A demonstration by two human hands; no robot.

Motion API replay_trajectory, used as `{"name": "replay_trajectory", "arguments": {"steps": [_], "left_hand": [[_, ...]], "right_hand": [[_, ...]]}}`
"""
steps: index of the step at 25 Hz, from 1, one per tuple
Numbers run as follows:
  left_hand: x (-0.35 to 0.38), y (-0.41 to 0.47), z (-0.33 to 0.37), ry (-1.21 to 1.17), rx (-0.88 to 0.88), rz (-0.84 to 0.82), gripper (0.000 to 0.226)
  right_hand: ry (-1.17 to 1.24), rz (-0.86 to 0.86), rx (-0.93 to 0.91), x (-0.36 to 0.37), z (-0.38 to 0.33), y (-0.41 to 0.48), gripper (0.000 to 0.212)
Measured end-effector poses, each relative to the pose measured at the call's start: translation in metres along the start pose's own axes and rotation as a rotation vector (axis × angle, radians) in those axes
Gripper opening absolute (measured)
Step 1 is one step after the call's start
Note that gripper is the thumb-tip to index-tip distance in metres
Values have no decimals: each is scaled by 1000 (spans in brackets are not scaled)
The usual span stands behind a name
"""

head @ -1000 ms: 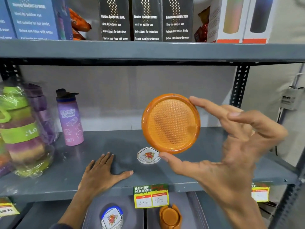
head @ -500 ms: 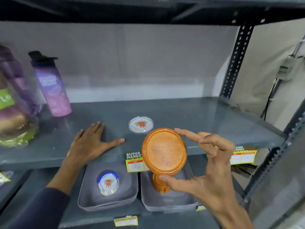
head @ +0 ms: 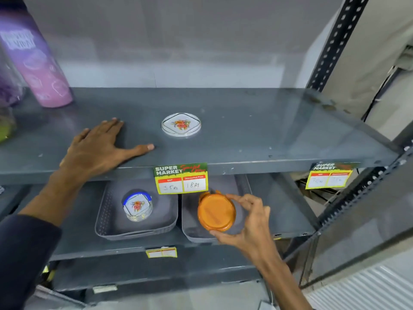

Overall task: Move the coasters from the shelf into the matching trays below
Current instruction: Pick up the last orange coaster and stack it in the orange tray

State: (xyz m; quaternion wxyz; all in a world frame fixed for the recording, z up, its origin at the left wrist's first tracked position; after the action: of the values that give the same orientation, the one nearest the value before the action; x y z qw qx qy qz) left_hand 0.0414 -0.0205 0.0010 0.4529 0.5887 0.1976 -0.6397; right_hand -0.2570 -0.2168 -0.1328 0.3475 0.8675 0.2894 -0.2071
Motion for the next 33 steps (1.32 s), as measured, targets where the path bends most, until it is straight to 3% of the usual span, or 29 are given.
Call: {"name": "replay_trajectory", "arguments": {"steps": [2,6,10,18,27,30,33], "left_hand": [[0,0,-1,-5,4,14,140],[-1,2,-3,-7,-5,42,137],[-2,1,-3,-12,-22,57,134],[-2,3,-4,-10,-45,52,128],[-1,4,-5,-7,-33,54,127],[-1,3,-4,-14,-33,49,130],[-2,1,-3,-23,-25,42,133]], "right_hand": [[-43,-49,99,24,31,5,92],[-138,-198,330,68,84,27,107],[-163,-253,448,95,102,42,95],[-273,-356,369,139,135,52,69],[-303,-422,325,140,132,46,80],[-221,-288,203,117,112,48,54],[31,113,-173,62,48,42,20]]}}
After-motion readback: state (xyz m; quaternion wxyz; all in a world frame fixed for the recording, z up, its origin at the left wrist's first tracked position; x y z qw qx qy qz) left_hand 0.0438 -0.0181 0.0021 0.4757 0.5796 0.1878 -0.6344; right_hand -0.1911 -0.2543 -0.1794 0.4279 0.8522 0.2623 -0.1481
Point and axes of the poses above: each hand's wrist, its own y-axis towards the middle knuckle, its own x-axis out of the palm, z = x × y, the point moved 3 cm from there along y, towards the middle knuckle, and after that the axes turned 9 degrees about z, right-handed, at the moved point
